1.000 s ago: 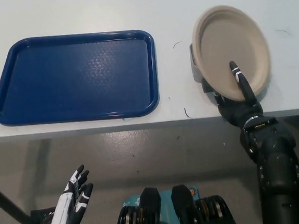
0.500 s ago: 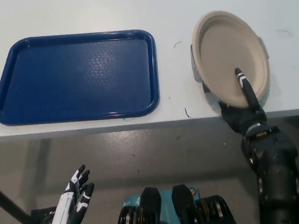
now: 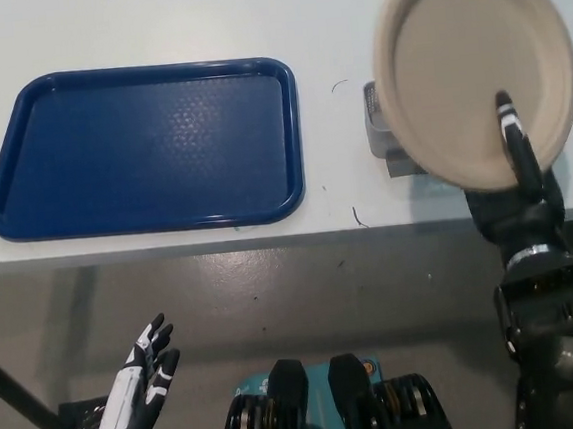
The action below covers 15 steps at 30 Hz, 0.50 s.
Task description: Use the right hand to pick up a plate from a leveled surface and place it into a tray on the left side
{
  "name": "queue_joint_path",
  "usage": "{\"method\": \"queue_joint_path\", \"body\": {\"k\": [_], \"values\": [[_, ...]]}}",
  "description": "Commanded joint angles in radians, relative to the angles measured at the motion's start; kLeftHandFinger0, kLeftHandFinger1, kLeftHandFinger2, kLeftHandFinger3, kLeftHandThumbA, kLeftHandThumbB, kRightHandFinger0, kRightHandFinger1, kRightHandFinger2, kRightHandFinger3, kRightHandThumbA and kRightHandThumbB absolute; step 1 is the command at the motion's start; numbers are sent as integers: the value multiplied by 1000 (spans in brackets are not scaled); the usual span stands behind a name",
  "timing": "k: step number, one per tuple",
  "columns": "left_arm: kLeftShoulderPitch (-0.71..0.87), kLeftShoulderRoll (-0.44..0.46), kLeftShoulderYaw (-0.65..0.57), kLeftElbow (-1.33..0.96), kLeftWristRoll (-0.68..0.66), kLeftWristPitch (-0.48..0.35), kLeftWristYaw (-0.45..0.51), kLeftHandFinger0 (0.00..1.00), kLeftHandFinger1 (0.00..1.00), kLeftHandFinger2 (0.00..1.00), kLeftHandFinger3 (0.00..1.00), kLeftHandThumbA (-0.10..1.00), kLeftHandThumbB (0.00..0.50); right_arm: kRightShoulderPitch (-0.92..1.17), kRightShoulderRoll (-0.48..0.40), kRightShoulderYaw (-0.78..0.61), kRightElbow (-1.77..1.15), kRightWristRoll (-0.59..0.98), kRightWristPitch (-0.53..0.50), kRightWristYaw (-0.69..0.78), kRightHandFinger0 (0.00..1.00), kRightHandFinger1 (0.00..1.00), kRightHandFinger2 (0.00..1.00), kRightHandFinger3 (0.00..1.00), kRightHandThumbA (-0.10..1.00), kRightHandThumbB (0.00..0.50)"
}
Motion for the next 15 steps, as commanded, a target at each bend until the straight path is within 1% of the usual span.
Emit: {"method": "queue_joint_path", "body": {"k": [1,2,5,7,9,10,11,12,14,15], "values": [[-27,20,-6,-4,-4,-32,-11,1000,1000,1000,1000,890,154,-44,14,69,-102,-87,51,-6,0,308,616,814,253,0],[-29,21,-7,-3,1,-28,-12,1000,1000,1000,1000,905,167,-55,18,76,-99,-90,56,-13,0,319,617,832,244,0],[-28,23,-9,-5,10,-22,-13,1000,1000,1000,1000,914,152,-99,31,95,-66,-88,80,-21,0,296,573,821,235,0],[-24,24,-9,-10,10,-16,-14,1000,1000,1000,1000,912,154,-128,36,109,-35,-103,98,-19,0,317,615,871,219,0],[-24,24,-10,-7,9,-19,-15,1000,1000,1000,1000,901,151,-161,38,120,12,-106,108,-3,0,331,628,875,207,0],[-23,22,-10,-8,-1,-14,-21,1000,1000,1000,1000,893,156,-195,50,124,56,-115,111,-6,0,328,622,848,200,0],[-23,22,-11,-8,-2,-14,-21,1000,1000,1000,1000,889,161,-208,54,125,73,-118,113,-7,0,325,627,844,198,0],[-21,21,-13,-7,1,-17,-20,1000,1000,1000,1000,892,170,-245,69,127,130,-126,112,-9,0,309,628,849,185,0],[-21,22,-15,-8,6,-14,-19,1000,1000,1000,1000,903,176,-278,82,125,187,-138,105,-3,0,306,641,863,172,0],[-21,21,-15,-7,3,-12,-20,1000,1000,1000,1000,904,188,-325,96,125,279,-154,87,9,0,304,655,902,165,0]]}}
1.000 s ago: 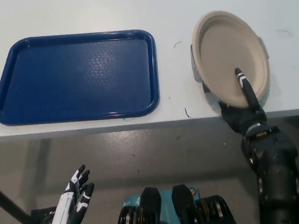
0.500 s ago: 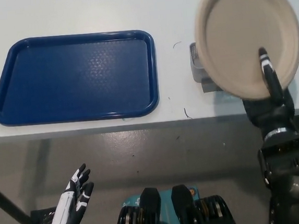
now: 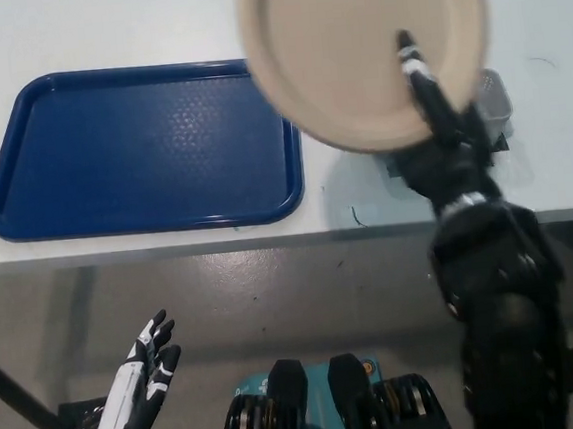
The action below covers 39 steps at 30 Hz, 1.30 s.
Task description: Use the right hand to pick up a plate from a leveled surface and place it into a tray on the left side
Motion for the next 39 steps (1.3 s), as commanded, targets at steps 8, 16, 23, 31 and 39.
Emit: {"method": "queue_joint_path", "body": {"k": [8,16,23,31,39], "values": [[-6,12,-22,-24,23,0,-5,1000,1000,1000,1000,917,209,-372,79,-22,593,-106,-95,66,0,186,620,774,190,0],[-14,18,-34,-31,34,16,-11,1000,1000,1000,1000,921,220,-658,79,-77,1063,-135,-230,82,0,175,649,861,79,0],[-13,19,-48,-26,22,12,-21,1000,1000,1000,1000,904,246,-806,82,-79,1328,-183,-328,76,0,255,718,783,454,33],[-22,26,-62,-27,24,15,-34,1000,1000,1000,1000,896,250,-854,30,6,1428,-265,-282,350,1000,1000,1000,1000,1000,444],[-25,30,-66,-16,19,2,-39,1000,1000,1000,1000,914,265,-842,17,-4,1438,-299,-314,346,1000,1000,1000,1000,1000,454]]}}
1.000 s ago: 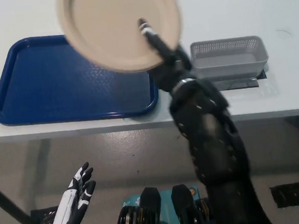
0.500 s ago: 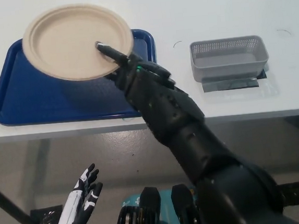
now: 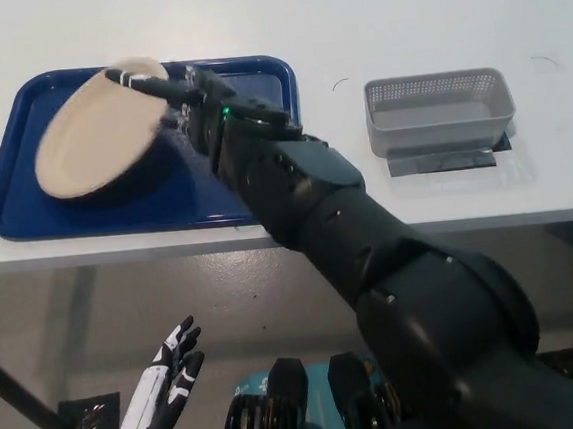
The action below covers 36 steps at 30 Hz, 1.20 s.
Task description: Use the right hand to pick up a plate from a leveled surface and place it into a tray on the left side
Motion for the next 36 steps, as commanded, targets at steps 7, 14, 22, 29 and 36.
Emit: {"method": "queue_joint_path", "body": {"k": [7,14,22,29,36], "values": [[-16,21,-10,-9,20,-18,-9,1000,1000,1000,1000,911,270,-11,-49,-27,-69,-87,-99,111,1000,1000,1000,1000,1000,466],[-11,21,-4,-21,15,-4,-8,1000,1000,1000,1000,910,251,244,-98,20,-674,-151,-25,94,1000,1000,1000,1000,1000,441],[-21,26,2,5,0,-19,-13,1000,1000,1000,1000,870,222,591,-240,159,-1716,-229,199,116,1000,1000,1000,1000,1000,456],[-51,17,2,35,11,-9,-1,1000,1000,1000,1000,852,234,749,-373,143,-2173,-226,175,209,1000,1000,1000,1000,1000,458],[-57,1,-3,47,26,1,13,1000,1000,1000,1000,877,249,1039,-470,110,-2269,-227,-102,297,1000,1000,1000,1000,1000,490]]}}
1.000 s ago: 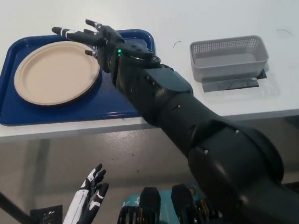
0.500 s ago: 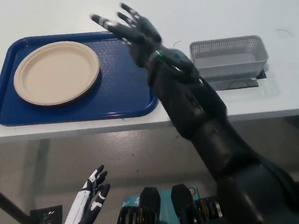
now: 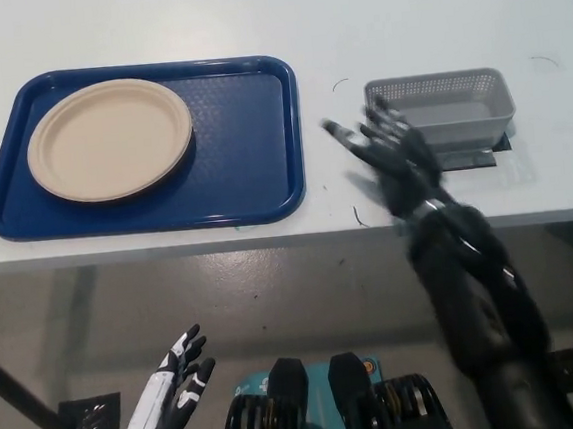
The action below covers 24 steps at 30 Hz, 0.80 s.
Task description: Use the right hand to pick up a plate from a leveled surface and place it into a tray on the left side
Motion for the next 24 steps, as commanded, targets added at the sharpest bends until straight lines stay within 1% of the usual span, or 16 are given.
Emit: {"method": "queue_joint_path", "body": {"k": [1,2,3,4,5,6,8,13,14,15,17,19,20,21,22,24], "values": [[-51,1,5,0,18,-11,20,1000,1000,1000,1000,879,249,272,-266,113,-1382,-147,-136,236,1000,1000,1000,1000,1000,491],[-55,2,6,5,12,-18,18,1000,1000,1000,1000,870,238,334,-250,116,-1382,-186,-211,250,1000,1000,1000,1000,1000,478],[-57,2,7,8,11,-21,18,1000,1000,1000,1000,865,236,375,-253,121,-1382,-188,-255,259,1000,1000,1000,1000,1000,478],[-58,2,5,10,11,-21,17,1000,1000,1000,1000,854,215,451,-264,130,-1382,-178,-313,272,1000,1000,1000,1000,1000,475],[-57,1,3,11,13,-22,15,1000,1000,1000,1000,850,215,520,-274,127,-1382,-189,-366,291,1000,1000,1000,1000,1000,438],[-52,0,0,8,13,-21,14,1000,1000,1000,1000,848,216,563,-276,122,-1382,-215,-401,303,1000,1000,1000,1000,1000,428],[-55,-5,0,10,14,-20,17,1000,1000,1000,1000,855,238,658,-277,108,-1382,-256,-442,322,1000,1000,1000,1000,1000,416],[-60,3,1,14,26,-32,22,1000,1000,1000,1000,868,218,845,-239,140,-1350,-262,-454,344,1000,1000,1000,1000,1000,393],[-63,4,2,17,26,-35,23,1000,1000,1000,1000,869,217,859,-234,144,-1308,-254,-490,345,1000,1000,1000,1000,1000,393],[-63,3,2,17,22,-33,21,1000,1000,1000,1000,866,215,883,-228,145,-1265,-271,-519,339,1000,1000,1000,1000,1000,409],[-62,3,4,14,18,-31,19,1000,1000,1000,1000,851,208,930,-199,161,-1202,-305,-507,300,1000,1000,1000,1000,1000,462],[-60,2,5,11,15,-30,19,1000,1000,1000,1000,847,222,957,-188,179,-1102,-345,-564,288,1000,1000,1000,1000,1000,385],[-62,2,5,10,17,-29,20,1000,1000,1000,1000,850,228,958,-191,185,-1070,-345,-580,288,1000,1000,1000,1000,1000,272],[-63,2,6,12,20,-30,23,1000,1000,1000,1000,855,234,958,-195,191,-1033,-348,-592,288,1000,1000,1000,1000,1000,305],[-60,1,6,11,19,-31,24,1000,1000,1000,1000,854,230,958,-202,201,-949,-366,-598,281,1000,1000,1000,1000,1000,318],[-60,0,8,11,12,-30,22,1000,1000,1000,1000,851,231,944,-201,204,-849,-398,-622,259,1000,1000,1000,1000,1000,317]]}}
